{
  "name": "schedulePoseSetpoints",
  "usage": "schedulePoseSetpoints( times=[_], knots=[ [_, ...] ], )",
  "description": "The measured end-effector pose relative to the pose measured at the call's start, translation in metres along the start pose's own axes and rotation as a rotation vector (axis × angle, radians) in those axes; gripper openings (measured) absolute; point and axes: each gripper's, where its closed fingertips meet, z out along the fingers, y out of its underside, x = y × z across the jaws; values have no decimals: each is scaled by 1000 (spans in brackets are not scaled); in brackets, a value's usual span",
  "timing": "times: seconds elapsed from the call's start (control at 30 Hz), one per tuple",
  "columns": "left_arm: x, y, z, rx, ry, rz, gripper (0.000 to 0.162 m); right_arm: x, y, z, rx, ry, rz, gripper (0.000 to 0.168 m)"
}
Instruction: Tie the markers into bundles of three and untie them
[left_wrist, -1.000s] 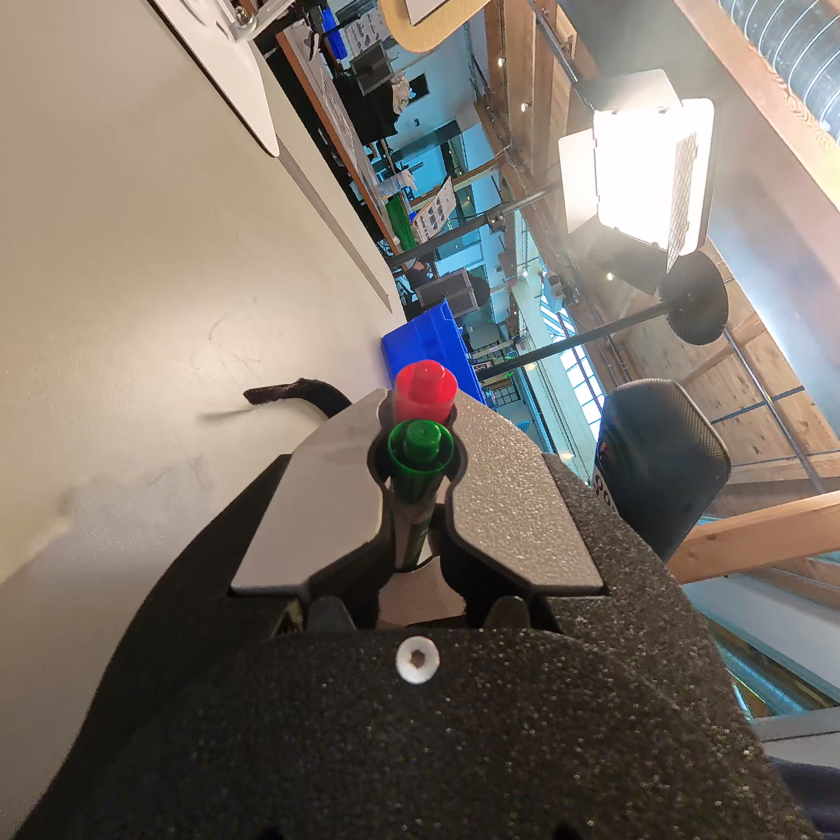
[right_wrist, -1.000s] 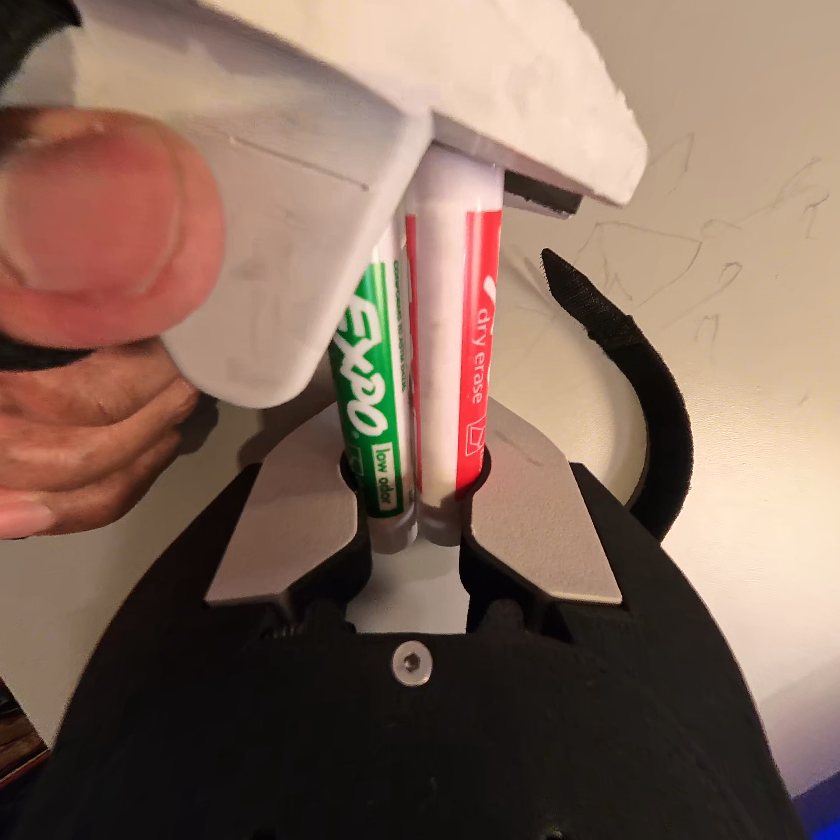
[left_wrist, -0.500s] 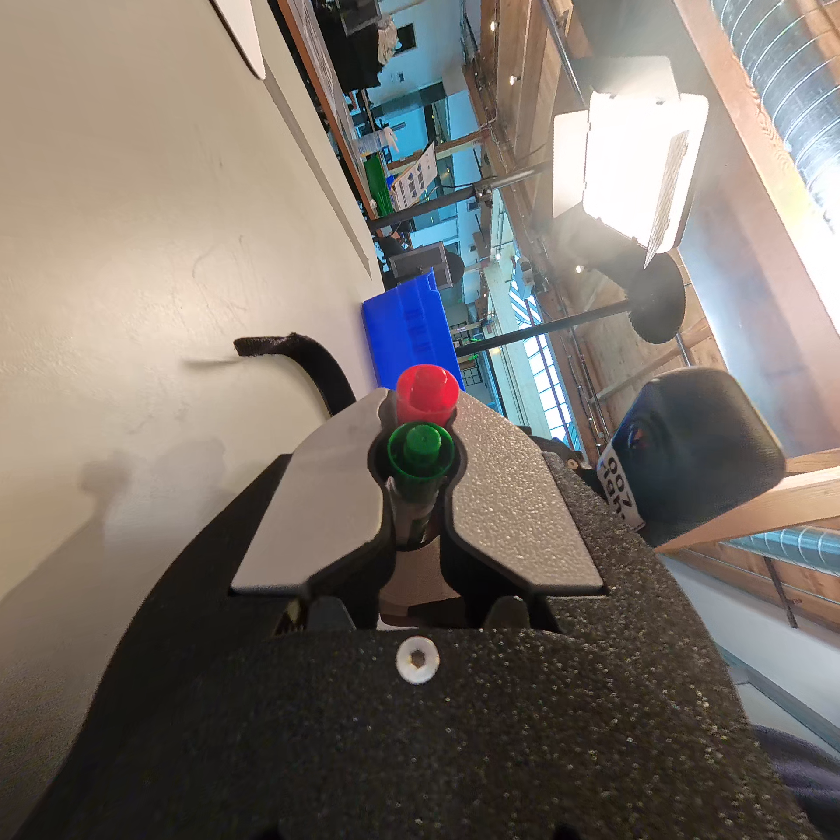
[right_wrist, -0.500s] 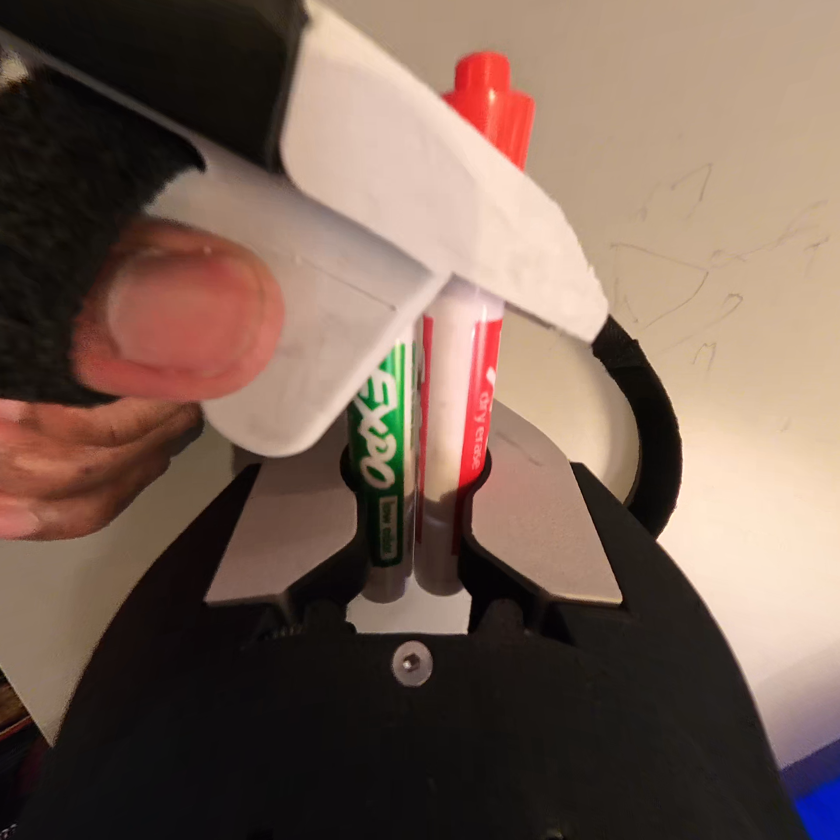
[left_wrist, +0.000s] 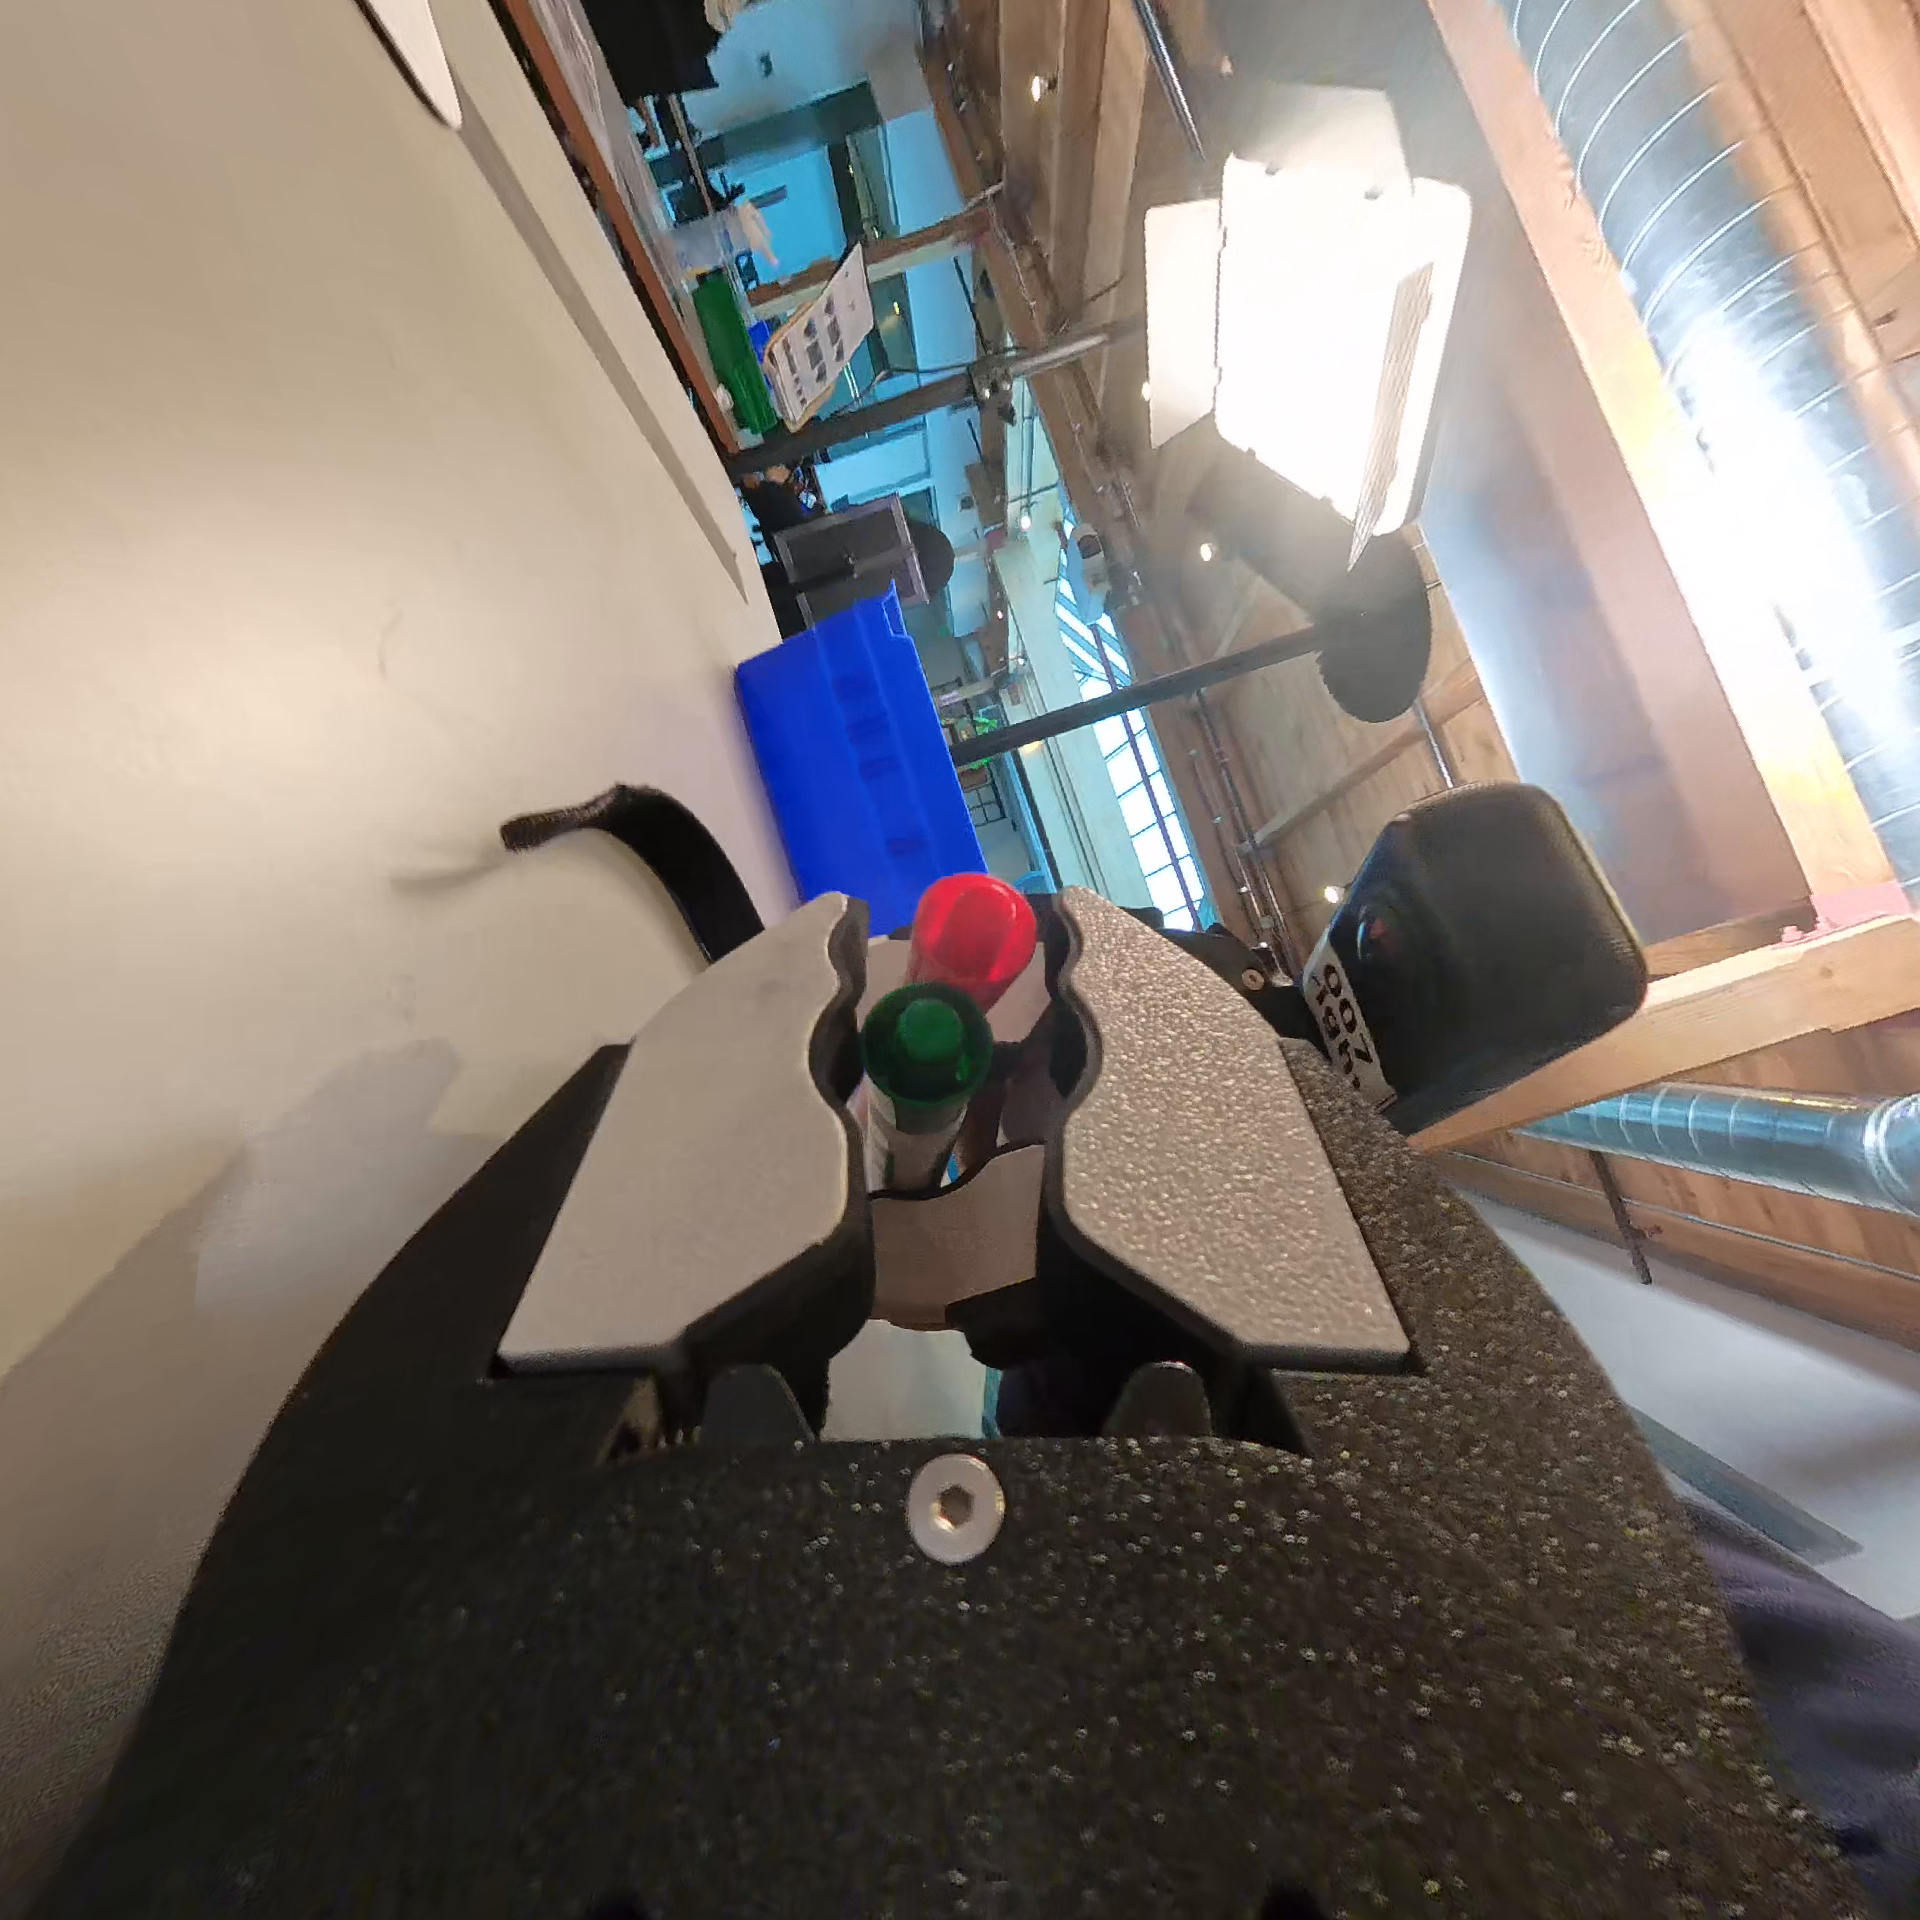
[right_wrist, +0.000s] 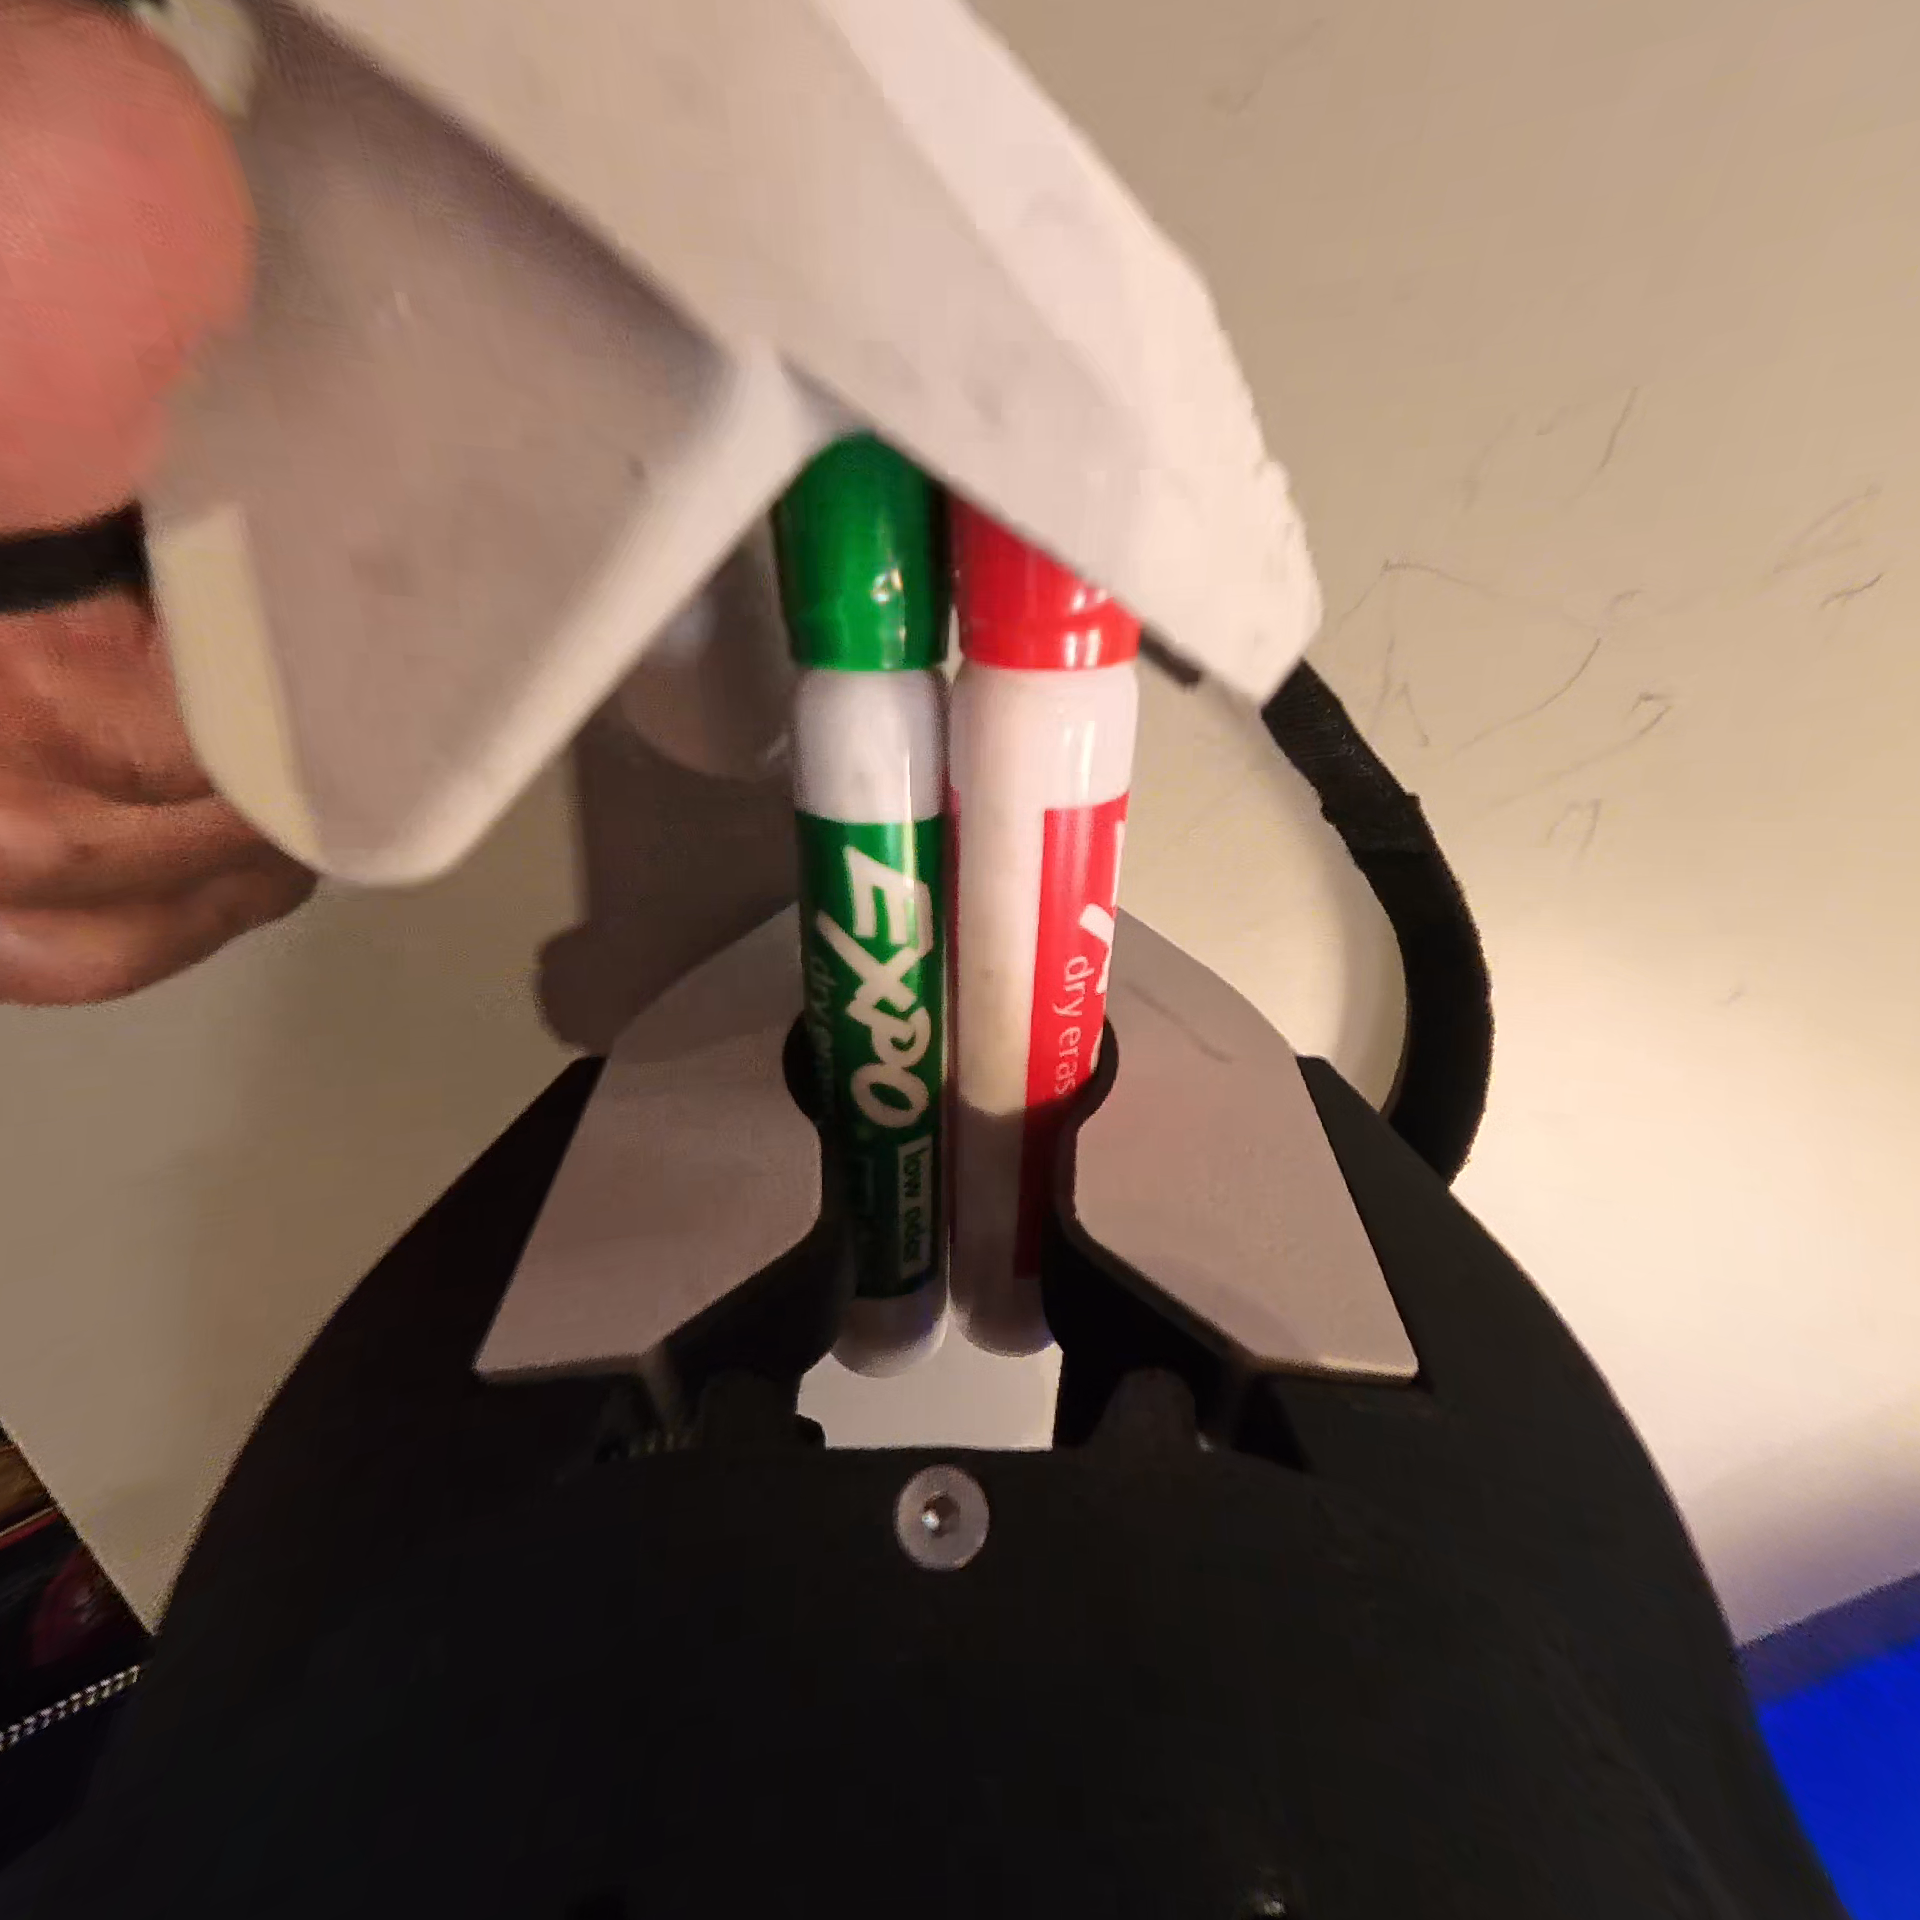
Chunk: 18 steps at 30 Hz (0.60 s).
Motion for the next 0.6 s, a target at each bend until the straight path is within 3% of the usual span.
schedulePoseSetpoints(
  times=[0.27,0.6],
  knots=[
    [-6,-10,-11,-6,-33,19,20,-1,2,3,-50,3,-48,42],
    [-13,-6,-12,-3,-73,-81,20,7,5,5,-79,59,-97,42]
  ],
)
